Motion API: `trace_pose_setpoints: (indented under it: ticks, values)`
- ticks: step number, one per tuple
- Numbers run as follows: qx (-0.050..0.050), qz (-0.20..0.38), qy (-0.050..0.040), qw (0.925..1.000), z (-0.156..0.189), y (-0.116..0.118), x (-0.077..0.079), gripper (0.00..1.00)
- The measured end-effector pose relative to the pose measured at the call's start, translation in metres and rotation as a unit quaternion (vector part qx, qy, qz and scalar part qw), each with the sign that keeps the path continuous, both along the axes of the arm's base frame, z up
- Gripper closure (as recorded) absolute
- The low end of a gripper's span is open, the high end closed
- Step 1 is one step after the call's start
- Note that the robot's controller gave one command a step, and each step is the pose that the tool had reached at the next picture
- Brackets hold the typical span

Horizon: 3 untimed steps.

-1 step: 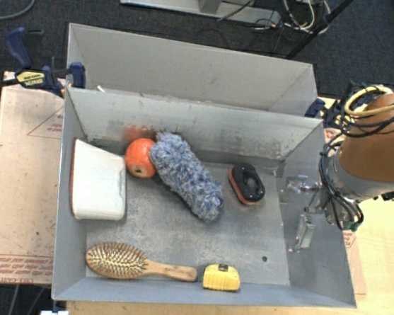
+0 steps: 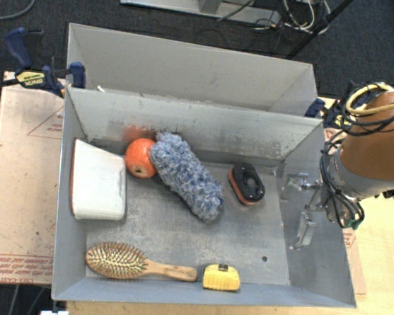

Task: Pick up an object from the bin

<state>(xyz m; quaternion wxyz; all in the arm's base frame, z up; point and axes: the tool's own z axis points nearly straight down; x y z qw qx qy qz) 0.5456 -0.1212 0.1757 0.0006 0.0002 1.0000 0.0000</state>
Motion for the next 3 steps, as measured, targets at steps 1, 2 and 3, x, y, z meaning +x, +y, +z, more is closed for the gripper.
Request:
trace_pose_setpoints:
  ticks: [1, 2, 3]
  values:
    - [-0.001, 0.020, -0.0032, 0.9998, -0.043, 0.026, 0.020, 0.00]
    - [0.000, 0.033, -0.0042, 0.9995, -0.094, 0.061, 0.031, 0.00]
    - [0.001, 0.093, -0.0005, 0.9957, -0.108, 0.066, 0.049, 0.00]
